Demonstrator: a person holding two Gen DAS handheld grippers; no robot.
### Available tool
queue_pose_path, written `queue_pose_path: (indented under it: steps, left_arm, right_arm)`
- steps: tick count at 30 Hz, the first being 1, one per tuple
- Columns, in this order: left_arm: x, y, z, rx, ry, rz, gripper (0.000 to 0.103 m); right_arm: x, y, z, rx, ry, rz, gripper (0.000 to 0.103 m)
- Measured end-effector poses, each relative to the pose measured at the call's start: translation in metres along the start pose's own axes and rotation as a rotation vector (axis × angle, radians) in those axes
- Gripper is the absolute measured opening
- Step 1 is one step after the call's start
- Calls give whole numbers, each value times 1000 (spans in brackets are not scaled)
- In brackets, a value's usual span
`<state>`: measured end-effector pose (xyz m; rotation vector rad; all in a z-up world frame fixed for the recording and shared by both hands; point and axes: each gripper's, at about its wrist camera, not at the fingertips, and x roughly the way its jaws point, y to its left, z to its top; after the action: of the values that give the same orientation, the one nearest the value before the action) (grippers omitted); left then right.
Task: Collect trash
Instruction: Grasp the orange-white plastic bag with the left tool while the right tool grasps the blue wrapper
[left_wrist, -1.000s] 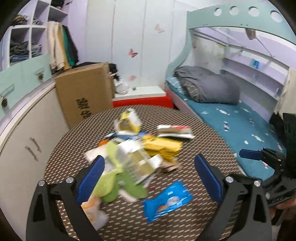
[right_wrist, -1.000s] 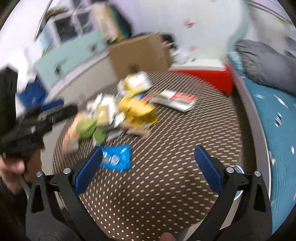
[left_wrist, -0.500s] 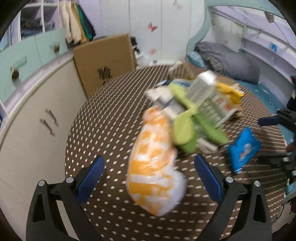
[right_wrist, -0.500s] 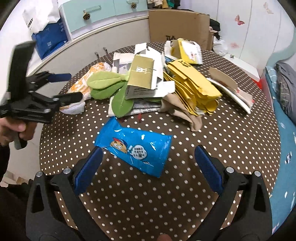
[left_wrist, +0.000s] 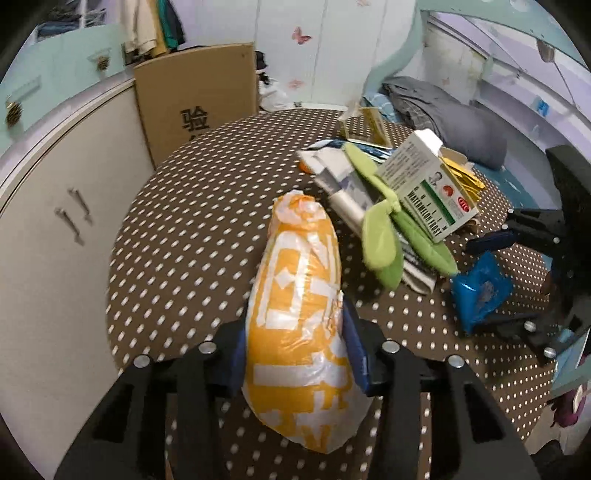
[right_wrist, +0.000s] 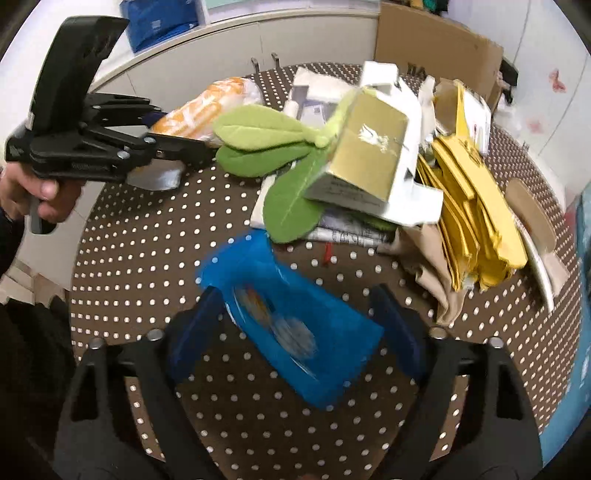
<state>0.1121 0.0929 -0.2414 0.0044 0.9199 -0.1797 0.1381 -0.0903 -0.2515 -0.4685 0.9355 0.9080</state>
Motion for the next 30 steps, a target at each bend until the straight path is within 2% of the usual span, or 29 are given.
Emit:
queue_pose_path:
  steps: [2,5,7,9,11,15,18,19,20,21,27,28,30]
  left_arm:
    - [-8,5,-7,-21,-8,17,44]
    - [-19,8,-16,-50,-14,15,44]
    - [-25,3,-18,-54,-20,16,44]
    - [-30,-5,-19,-49,-29,14,44]
    - [-33,-12,-23,-43,-35,7,44]
    - [-36,-23,-28,-39,-31,1,44]
    - [-41,-29,-31,-46,-36,-6,44]
    - [-42,-29,-30,-47,-40,-6,44]
    - [-44,-31,-30,-47,-46,-6,44]
    - [-47,-32,-29,-46,-52,-6,44]
    - [-68,-49,-22,-33,-104,-14,44]
    - [-71,-54,-19,-23,-113,-18,44]
    - [-75,-65,-12,-4,-132,-38,44]
  right_arm:
    - [-1,4,-1,2,-4,-3,62]
    - [-5,13,-8,17,-5,-22,57]
    - [-11,22,-15,41,-6,-2,56]
    - [-15,29,-19,54,-9,-8,60]
    - [-18,32,-20,66,-9,-13,76]
    - [-21,33,-16,43,-41,-4,79]
    - [-8,33,-8,-14,-15,-12,78]
    - [-3,35,-8,-35,-3,-7,73]
    - [-4,37,-7,-42,-22,-5,50]
    - [-7,37,-7,-31,-39,7,44]
    - [-23,31,-23,63,-81,-22,32]
    - [-27,27,-27,86,-91,-30,18]
    - [-42,16,-37,152,-132,-25,17]
